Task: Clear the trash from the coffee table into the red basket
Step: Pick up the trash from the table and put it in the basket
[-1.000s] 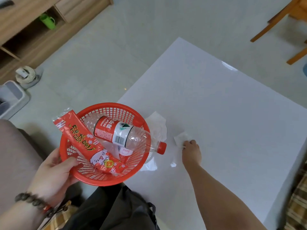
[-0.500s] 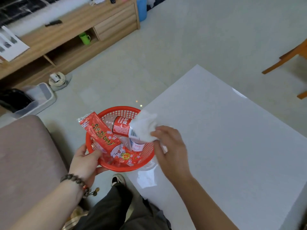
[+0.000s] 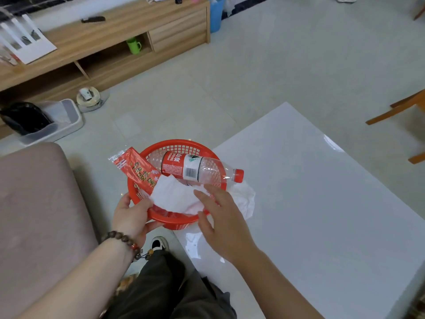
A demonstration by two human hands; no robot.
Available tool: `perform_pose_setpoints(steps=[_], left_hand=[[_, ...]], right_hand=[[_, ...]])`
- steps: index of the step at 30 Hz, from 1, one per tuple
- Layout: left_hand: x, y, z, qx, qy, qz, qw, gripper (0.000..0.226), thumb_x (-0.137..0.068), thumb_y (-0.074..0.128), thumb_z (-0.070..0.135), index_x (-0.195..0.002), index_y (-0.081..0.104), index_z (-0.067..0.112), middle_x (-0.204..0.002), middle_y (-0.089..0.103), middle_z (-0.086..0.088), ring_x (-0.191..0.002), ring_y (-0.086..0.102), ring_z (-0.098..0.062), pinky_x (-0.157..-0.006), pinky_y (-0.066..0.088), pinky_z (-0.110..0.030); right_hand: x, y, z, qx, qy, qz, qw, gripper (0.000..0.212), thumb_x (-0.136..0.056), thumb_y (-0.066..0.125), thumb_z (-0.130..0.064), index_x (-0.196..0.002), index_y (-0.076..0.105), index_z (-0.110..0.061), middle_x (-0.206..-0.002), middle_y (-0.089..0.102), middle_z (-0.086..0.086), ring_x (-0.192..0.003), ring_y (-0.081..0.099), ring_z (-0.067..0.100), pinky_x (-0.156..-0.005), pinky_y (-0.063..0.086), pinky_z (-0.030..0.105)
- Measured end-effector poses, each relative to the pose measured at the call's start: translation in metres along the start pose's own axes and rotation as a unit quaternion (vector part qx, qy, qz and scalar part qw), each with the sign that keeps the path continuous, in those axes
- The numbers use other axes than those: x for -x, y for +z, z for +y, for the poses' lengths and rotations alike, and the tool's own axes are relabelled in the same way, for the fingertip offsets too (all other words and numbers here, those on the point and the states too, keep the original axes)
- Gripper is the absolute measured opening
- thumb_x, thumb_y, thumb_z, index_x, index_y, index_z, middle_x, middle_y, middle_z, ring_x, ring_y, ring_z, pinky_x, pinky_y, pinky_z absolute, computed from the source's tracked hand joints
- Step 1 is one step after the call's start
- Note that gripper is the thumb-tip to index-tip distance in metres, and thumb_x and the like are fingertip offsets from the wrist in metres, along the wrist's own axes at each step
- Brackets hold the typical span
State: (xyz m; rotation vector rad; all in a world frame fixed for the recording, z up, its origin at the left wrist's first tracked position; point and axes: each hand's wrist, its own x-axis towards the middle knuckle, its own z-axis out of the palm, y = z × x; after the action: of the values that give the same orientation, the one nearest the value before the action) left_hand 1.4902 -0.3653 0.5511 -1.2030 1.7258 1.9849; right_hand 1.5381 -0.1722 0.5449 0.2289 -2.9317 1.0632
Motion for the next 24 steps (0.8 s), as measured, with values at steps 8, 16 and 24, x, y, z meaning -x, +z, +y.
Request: perform_pose_setpoints(steps=[8, 16, 24], left_hand=[[-0.020, -0.038, 0.005, 0.048, -0.009, 0.061, 0.997, 0.037, -0.091, 0.053, -0.006, -0.123, 0.053, 0.013, -0.103, 0.070, -0.011, -0.080, 0.070, -0.031, -0.050, 0.061, -0.043], [-0.032, -0.093, -0.016, 0.036, 0.002, 0.119, 0.992, 0.035, -0.093, 0.052, -0.002, -0.120, 0.056, 0.020, -0.109, 0.069, -0.017, -0.088, 0.068, -0.034, -0.053, 0.061, -0.045], [-0.042, -0.129, -0.037, 0.023, 0.009, 0.143, 0.989, 0.042, -0.090, 0.054, -0.005, -0.127, 0.056, 0.013, -0.105, 0.071, -0.015, -0.083, 0.070, -0.033, -0.049, 0.060, -0.039]], right_hand=[[0.006, 0.037, 0.093, -0.060, 0.171, 0.026, 0.983, 0.030, -0.090, 0.054, -0.010, -0.118, 0.061, -0.016, -0.127, 0.055, 0.004, -0.120, 0.050, 0.021, -0.097, 0.040, 0.024], [-0.010, 0.094, 0.195, 0.064, 0.302, -0.116, 0.944, 0.057, -0.092, 0.050, -0.016, -0.145, 0.033, -0.026, -0.158, 0.018, 0.008, -0.139, 0.024, 0.031, -0.111, 0.032, 0.041], [-0.003, 0.136, 0.202, 0.122, 0.339, -0.145, 0.922, 0.059, -0.089, 0.047, 0.001, -0.141, 0.037, -0.025, -0.141, 0.037, 0.006, -0.124, 0.033, 0.031, -0.092, 0.044, 0.036]])
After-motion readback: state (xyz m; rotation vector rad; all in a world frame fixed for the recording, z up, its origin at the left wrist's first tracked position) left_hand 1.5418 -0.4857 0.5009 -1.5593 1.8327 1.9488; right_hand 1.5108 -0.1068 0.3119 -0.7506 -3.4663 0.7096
